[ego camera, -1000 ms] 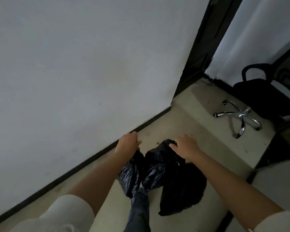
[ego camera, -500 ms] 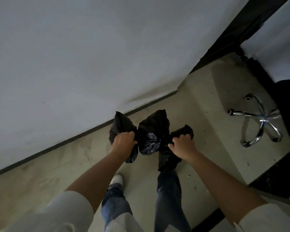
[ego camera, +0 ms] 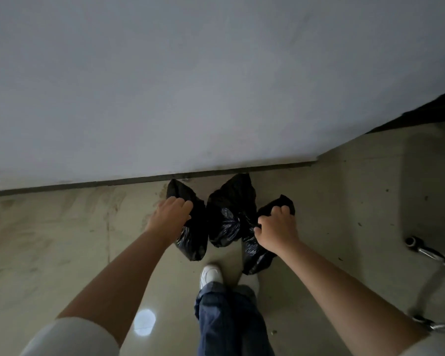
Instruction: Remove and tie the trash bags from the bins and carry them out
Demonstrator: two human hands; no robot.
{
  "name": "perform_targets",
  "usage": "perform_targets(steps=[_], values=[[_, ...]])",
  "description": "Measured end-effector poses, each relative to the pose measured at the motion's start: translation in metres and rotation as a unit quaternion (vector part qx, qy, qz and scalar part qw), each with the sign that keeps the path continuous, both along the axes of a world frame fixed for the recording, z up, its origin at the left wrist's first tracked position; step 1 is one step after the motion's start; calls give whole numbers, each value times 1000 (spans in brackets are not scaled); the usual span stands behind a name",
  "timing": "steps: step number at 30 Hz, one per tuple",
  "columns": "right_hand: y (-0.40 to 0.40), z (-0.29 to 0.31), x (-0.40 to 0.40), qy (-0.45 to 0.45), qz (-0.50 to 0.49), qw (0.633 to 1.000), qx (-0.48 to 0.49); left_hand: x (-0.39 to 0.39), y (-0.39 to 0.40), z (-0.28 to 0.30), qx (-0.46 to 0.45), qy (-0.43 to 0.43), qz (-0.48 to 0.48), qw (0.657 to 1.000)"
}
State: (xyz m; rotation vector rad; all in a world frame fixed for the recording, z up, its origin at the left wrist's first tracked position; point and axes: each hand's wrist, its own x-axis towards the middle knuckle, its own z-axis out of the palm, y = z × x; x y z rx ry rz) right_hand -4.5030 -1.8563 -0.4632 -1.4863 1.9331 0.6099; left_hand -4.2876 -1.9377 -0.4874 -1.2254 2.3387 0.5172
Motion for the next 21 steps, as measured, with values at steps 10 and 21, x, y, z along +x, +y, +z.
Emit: perform_targets(steps=[10,21], values=[[-32,-52,-19,-10,36,999,-19,-18,-10,-49,13,-45,12,999],[-39,-68,-83,-72,-118,990,17,-39,2,-41,2,-119,20,993]])
